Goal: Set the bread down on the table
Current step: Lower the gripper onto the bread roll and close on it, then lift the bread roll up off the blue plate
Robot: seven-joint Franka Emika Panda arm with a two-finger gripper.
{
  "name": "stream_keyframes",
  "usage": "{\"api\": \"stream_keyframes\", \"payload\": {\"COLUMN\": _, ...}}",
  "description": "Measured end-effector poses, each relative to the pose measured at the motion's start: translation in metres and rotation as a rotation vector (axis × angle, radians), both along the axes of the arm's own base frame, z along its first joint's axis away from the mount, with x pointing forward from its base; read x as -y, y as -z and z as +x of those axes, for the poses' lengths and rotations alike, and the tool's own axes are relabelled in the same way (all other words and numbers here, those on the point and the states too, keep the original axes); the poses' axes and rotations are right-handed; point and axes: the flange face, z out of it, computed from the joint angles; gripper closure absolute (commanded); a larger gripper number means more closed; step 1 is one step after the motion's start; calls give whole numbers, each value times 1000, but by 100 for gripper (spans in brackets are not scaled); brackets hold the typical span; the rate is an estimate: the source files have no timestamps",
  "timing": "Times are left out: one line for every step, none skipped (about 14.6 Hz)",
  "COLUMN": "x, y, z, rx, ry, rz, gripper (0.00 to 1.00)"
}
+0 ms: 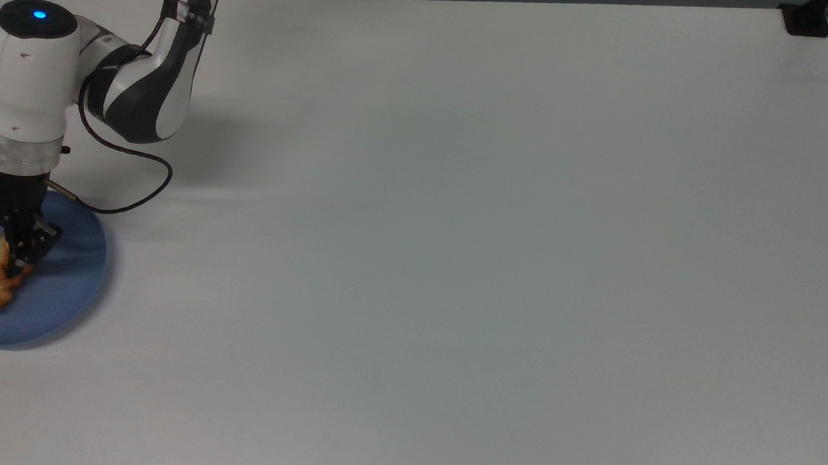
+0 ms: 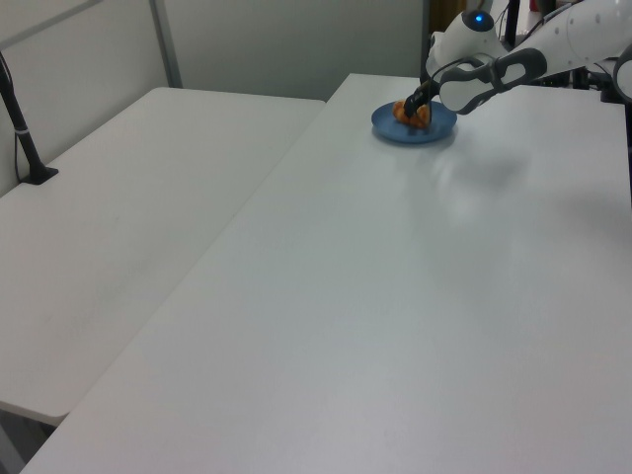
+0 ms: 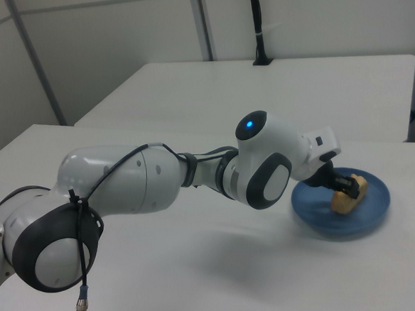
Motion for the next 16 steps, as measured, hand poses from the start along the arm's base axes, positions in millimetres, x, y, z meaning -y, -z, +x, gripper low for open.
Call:
{"api": "stream_keyframes", "payload": {"x": 0, "y": -1, "z": 0, "rx": 0, "ry": -2, "rz": -2, "gripper": 100}}
{"api": "stream_keyframes", "payload": {"x": 0, "y": -1, "z": 1, "rx": 1, "ry": -4, "rz": -3, "gripper": 100}}
{"api": "stream_keyframes", "payload": {"x": 0, "y": -2, "z": 1, "rx": 2, "ry": -4, "rz": -4, "gripper": 100}}
{"api": "stream_keyframes", "payload": {"x": 0, "y": -4, "z": 2, "rx": 7, "ry": -5, "rz": -6, "gripper": 100}}
{"api": "stream_keyframes", "payload": {"x": 0, "y": -8, "z": 2, "rx": 16, "ry": -5, "rz": -6, "gripper": 100}}
{"api": "stream_keyframes", "payload": {"x": 0, "y": -13, "z": 3, "rx": 29, "ry": -1, "rz": -1, "gripper": 100}}
{"api": "stream_keyframes", "payload": {"x": 0, "y": -21, "z": 4, "rx": 47, "ry": 7, "rz": 8, "gripper": 100}}
{"api": "stream_keyframes", "payload": {"x": 1, "y": -37, "z": 3, "rx": 79, "ry": 20, "rz": 25, "gripper": 100}}
{"api": "stream_keyframes", "payload": {"x": 1, "y": -49, "z": 2, "rx": 100, "ry": 28, "rz": 35, "gripper": 100}}
{"api": "stream_keyframes", "payload": {"x": 0, "y": -64, "z": 1, "rx": 123, "ry": 34, "rz": 45, "gripper": 100}}
{"api": "stream_keyframes", "payload": {"x": -2, "y": -78, "z": -1, "rx": 140, "ry": 35, "rz": 50, "gripper": 100}}
{"api": "stream_keyframes", "payload": {"x": -8, "y": -91, "z": -3, "rx": 152, "ry": 31, "rz": 57, "gripper": 100}}
{"api": "stream_keyframes", "payload": {"x": -17, "y": -101, "z": -6, "rx": 156, "ry": 23, "rz": 66, "gripper": 100}}
{"api": "stream_keyframes", "payload": {"x": -30, "y": -109, "z": -8, "rx": 156, "ry": 12, "rz": 79, "gripper": 100}}
{"api": "stream_keyframes", "payload": {"x": -45, "y": -115, "z": -10, "rx": 145, "ry": 1, "rz": 99, "gripper": 100}}
{"api": "stream_keyframes", "payload": {"x": -72, "y": -121, "z": -13, "rx": 121, "ry": -16, "rz": 134, "gripper": 100}}
